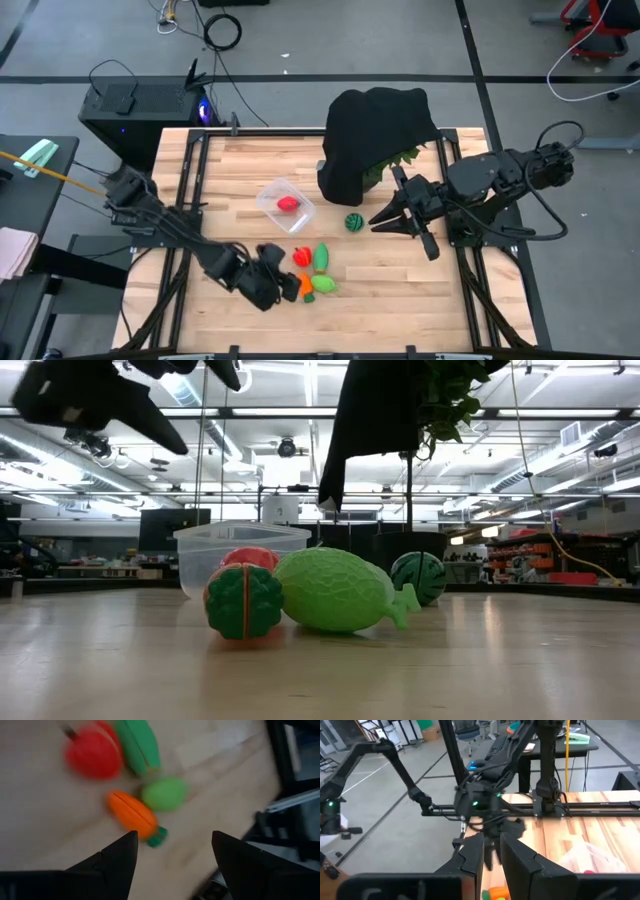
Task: Pick and placing Produce into tupperware
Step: Put the orange carrot into the transparent bin
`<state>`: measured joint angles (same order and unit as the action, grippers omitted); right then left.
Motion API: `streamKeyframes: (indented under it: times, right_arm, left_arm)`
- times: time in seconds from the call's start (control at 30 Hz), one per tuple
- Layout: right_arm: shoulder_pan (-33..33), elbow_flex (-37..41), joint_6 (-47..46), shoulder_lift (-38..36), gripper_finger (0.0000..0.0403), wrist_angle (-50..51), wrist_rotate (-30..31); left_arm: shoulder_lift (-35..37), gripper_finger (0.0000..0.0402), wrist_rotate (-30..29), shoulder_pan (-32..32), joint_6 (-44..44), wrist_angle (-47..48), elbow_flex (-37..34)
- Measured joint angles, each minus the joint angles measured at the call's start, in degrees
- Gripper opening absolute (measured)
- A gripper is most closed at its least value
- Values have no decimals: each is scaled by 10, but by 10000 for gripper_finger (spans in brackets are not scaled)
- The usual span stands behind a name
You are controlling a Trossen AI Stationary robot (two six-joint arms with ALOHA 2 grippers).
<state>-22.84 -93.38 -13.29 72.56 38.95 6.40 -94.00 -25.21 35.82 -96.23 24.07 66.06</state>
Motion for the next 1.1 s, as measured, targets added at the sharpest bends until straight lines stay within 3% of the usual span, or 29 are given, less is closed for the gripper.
streamKeyframes:
  times: [0.17,0.4,0.53,0.7,0.83,0.93,1.1]
  right_arm:
    - [-1,0,17,-10,71,34,-6]
    - [-2,0,29,-34,71,108,-52]
    - [-10,0,29,-50,71,144,-67]
    - [-46,0,30,-73,71,165,-69]
    - [-68,0,28,-88,71,174,-61]
    - [-79,0,28,-95,71,182,-53]
    - [-82,0,29,-99,71,185,-52]
  left_arm:
    - [-44,257,-2,16,-61,-77,0]
    - [-81,239,-37,23,-152,-47,44]
    - [-97,228,-37,4,-142,42,124]
    - [-135,213,-25,-17,-118,213,273]
    - [-185,198,41,-33,-130,345,370]
    - [-221,190,89,-43,-131,364,394]
    - [-244,189,105,-55,-134,342,397]
